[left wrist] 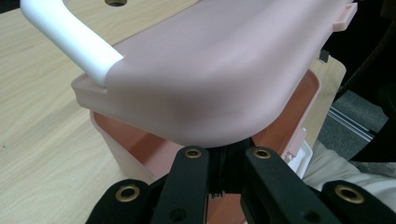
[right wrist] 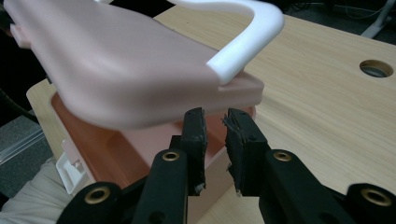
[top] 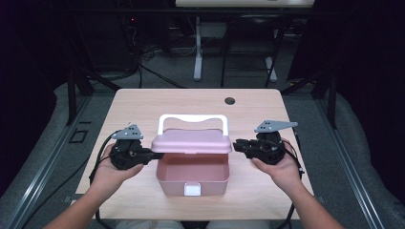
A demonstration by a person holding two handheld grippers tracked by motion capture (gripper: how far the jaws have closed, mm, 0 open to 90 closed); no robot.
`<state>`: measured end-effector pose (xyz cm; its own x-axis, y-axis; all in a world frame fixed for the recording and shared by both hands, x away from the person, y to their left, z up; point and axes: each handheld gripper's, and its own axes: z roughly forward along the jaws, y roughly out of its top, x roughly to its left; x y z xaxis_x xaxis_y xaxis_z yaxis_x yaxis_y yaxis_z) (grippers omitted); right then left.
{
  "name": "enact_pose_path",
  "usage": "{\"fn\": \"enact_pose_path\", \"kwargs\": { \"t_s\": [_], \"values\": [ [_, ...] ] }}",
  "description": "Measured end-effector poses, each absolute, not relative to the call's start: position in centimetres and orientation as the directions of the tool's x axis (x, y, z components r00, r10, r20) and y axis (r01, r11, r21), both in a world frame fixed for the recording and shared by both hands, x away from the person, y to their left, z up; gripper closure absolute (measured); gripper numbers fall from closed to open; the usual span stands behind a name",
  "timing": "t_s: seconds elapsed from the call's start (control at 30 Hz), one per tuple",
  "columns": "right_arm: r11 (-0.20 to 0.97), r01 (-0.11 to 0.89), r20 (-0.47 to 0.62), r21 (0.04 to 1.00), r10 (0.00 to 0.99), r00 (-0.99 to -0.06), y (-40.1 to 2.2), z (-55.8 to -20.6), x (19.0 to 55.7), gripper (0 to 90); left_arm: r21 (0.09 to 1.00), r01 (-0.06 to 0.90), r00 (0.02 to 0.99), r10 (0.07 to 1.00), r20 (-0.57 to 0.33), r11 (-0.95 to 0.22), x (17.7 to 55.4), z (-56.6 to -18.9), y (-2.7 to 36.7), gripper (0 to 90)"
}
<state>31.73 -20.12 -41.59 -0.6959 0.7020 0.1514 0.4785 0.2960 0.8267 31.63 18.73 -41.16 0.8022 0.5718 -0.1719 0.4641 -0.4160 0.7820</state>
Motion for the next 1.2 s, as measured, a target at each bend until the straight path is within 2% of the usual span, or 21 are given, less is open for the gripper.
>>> {"fn": "enact_pose_path", "kwargs": {
  "t_s": [0.07, 0.3, 0.77, 1.2],
  "values": [
    [0.300, 0.481, 0.151, 0.824, 0.702, -0.696, -20.1, -42.2, 31.5, 81.7, 0.784, 0.465, 0.798, 0.577, -0.172, -0.410, 31.8, -40.9, 18.7, 90.0],
    [0.315, 0.486, 0.159, 0.815, 0.685, -0.711, -19.6, -43.5, 30.8, 85.0, 0.786, 0.467, 0.797, 0.579, -0.175, -0.405, 32.4, -40.3, 18.8, 90.0],
    [0.393, 0.472, 0.132, 0.789, 0.643, -0.755, -17.1, -45.8, 30.0, 86.2, 0.792, 0.475, 0.787, 0.588, -0.186, -0.385, 33.7, -39.2, 18.7, 90.0],
    [0.416, 0.467, 0.126, 0.780, 0.626, -0.769, -16.0, -46.9, 29.9, 86.5, 0.799, 0.475, 0.778, 0.600, -0.185, -0.369, 34.8, -38.3, 18.5, 90.0]
  ]
}}
